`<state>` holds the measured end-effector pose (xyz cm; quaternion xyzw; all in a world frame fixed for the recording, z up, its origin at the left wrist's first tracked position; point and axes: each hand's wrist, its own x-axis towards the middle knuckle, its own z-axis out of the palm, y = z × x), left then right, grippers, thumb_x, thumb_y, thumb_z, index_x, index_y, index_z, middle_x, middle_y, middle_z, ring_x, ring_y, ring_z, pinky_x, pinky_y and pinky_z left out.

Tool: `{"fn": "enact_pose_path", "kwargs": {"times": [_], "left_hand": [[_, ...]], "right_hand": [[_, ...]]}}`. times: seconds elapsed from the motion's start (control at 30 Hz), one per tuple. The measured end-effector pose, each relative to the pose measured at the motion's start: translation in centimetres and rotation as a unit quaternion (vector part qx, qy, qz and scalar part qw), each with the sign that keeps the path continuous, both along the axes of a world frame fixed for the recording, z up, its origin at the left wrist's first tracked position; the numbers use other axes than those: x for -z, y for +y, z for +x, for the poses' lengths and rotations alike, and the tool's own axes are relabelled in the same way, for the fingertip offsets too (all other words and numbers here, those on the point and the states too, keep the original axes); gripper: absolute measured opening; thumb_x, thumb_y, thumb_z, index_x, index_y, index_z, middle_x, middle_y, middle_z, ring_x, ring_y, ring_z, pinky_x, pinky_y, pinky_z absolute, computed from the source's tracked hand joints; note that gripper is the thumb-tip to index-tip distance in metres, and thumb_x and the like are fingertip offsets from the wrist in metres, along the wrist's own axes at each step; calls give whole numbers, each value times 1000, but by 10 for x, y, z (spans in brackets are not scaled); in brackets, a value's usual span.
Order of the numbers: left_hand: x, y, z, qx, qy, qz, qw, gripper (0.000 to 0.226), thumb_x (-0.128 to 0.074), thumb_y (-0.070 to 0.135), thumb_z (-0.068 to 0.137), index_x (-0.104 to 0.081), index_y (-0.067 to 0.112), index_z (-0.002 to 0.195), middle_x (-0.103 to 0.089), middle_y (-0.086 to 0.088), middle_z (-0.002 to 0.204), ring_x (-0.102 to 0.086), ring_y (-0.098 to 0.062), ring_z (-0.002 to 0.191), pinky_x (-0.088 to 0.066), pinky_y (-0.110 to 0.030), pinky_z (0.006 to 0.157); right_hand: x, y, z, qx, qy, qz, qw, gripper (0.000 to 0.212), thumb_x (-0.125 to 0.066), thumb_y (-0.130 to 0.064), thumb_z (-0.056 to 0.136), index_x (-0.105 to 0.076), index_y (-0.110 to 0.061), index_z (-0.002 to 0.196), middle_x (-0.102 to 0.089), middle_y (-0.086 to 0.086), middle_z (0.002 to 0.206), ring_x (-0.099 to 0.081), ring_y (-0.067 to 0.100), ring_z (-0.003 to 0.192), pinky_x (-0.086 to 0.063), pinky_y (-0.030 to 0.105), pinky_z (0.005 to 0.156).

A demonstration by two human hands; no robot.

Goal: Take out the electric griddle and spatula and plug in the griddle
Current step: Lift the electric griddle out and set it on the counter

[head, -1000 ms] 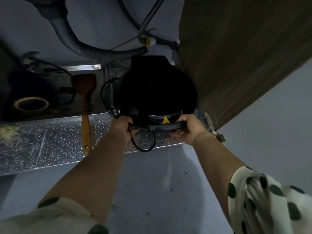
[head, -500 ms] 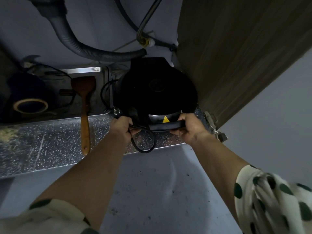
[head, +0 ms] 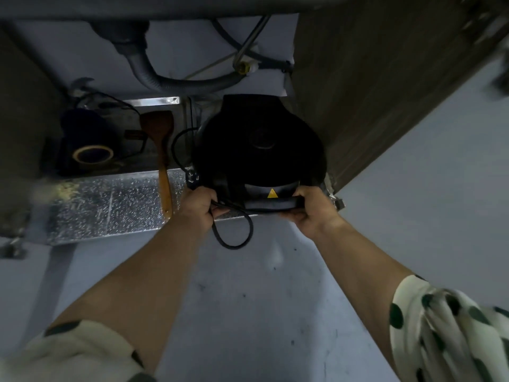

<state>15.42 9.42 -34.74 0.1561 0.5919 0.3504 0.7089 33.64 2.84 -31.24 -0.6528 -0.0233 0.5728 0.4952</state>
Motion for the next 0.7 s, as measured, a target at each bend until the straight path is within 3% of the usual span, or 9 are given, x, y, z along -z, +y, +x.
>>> {"fn": "enact_pose_path", "kwargs": {"times": [0.1,0.23,0.33,0.43,0.57,0.7], "left_hand": [[-30,-24,-7,-3,18,-21,1000,52,-26,-20,82,-50,-1,123,-59,-18,92,-62,-29,72,-60,-43,52],[-71,-54,-14,-20,39,-31,999,60,-25,-21,80,-45,2,130,-56,-19,100,-59,-27,67,-57,-34,41],[-107,-76,-19,-46,50,-33,997,68,-25,-23,77,-43,6,136,-58,-15,91,-60,-26,66,-54,-40,43],[-143,-98,-23,-53,80,-54,994,63,-27,-22,79,-44,2,134,-55,-14,85,-57,-25,64,-53,-36,40],[-177,-125,-30,-60,81,-66,993,60,-27,-22,79,-46,1,131,-55,-14,83,-57,-26,65,-52,-40,54],[-206,-151,-39,-70,77,-73,992,57,-29,-22,79,-47,-2,129,-57,-19,87,-59,-32,70,-53,-46,64]], "right_hand": [[-35,-17,-5,-14,-7,-18,1000,21,-40,2,84,-51,-6,100,-56,13,90,-59,29,84,-53,49,86],[-74,-39,-11,-13,-7,-36,999,19,-42,3,83,-53,-5,96,-59,15,90,-62,30,83,-57,47,75],[-107,-59,-14,-24,-6,-47,999,24,-44,2,82,-55,-5,103,-60,18,99,-63,35,95,-54,54,89],[-143,-76,-20,-31,-11,-62,998,30,-46,2,81,-54,-4,110,-60,19,101,-62,36,94,-52,55,90],[-177,-97,-25,-39,-14,-79,996,39,-47,2,82,-50,0,121,-61,18,98,-63,32,85,-57,49,81],[-206,-119,-34,-27,-8,-81,996,27,-45,5,80,-50,0,106,-56,16,84,-60,28,72,-60,41,63]]}}
